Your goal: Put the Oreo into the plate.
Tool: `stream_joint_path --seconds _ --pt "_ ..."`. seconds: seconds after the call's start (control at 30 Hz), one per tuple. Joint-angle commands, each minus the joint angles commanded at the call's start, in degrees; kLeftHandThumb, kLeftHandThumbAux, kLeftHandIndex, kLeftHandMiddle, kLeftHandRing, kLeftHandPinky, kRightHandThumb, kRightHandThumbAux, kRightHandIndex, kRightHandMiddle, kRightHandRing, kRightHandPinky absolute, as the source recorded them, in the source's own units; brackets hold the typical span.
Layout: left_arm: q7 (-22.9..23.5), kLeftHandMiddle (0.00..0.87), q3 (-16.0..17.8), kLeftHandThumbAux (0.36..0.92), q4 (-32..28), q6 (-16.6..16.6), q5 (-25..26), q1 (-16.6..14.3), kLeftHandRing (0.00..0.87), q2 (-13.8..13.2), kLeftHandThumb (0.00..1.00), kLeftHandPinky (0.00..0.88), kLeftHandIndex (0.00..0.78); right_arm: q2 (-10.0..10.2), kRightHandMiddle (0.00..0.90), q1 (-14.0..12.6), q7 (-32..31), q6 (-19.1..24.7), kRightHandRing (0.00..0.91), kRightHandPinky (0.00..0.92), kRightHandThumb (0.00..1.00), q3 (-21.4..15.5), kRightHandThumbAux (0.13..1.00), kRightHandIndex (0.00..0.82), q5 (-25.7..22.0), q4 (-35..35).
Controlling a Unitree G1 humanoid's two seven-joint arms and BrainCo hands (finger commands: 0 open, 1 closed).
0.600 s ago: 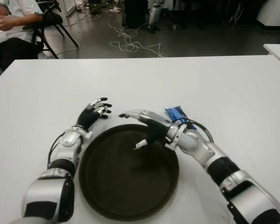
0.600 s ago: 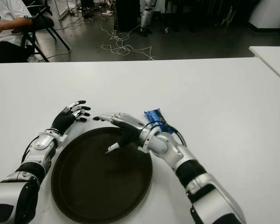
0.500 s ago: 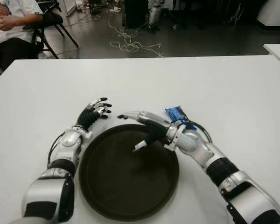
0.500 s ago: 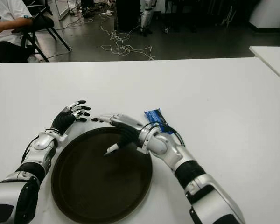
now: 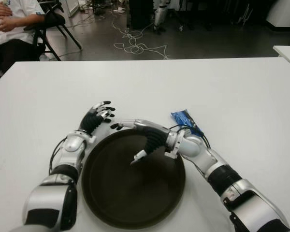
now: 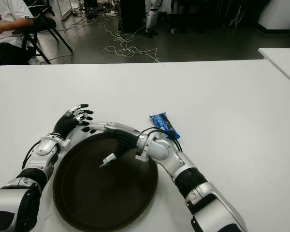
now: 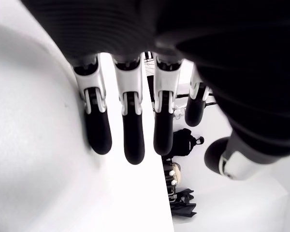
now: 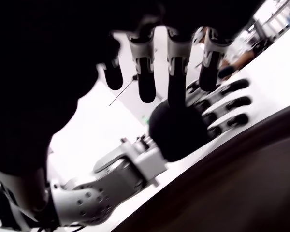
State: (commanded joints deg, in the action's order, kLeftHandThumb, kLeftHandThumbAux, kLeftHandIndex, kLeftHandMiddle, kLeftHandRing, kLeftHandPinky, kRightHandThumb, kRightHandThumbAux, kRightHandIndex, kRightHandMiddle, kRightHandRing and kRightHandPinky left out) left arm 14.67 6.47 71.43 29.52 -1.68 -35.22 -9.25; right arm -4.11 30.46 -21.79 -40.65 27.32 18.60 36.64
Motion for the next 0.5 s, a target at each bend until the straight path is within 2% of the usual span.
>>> stream_joint_path --seconds 0.27,0.37,0.5 --pt "-0.01 0.303 -0.16 0.553 0.04 0.25 0.09 -0.08 0.327 0.12 0.305 0.350 0.186 0.62 0.175 0.24 -1.29 -0.50 0.172 0.125 0.000 -0.15 0.652 0.146 -0.32 1.18" --pt "0.06 0.307 -0.12 0.556 0.13 0.30 0.18 -0.16 0.330 0.14 0.304 0.359 0.186 0.83 0.203 0.21 -4.10 0.28 0.205 0.168 0.000 -0.13 0.666 0.178 -2.15 1.36" --pt "-0.10 0.308 -0.17 0.558 0.12 0.42 0.11 -0.17 0.330 0.21 0.304 0.362 0.184 0.41 0.234 0.10 -5.91 2.31 0.238 0.208 0.000 -0.04 0.679 0.214 -1.87 1.04"
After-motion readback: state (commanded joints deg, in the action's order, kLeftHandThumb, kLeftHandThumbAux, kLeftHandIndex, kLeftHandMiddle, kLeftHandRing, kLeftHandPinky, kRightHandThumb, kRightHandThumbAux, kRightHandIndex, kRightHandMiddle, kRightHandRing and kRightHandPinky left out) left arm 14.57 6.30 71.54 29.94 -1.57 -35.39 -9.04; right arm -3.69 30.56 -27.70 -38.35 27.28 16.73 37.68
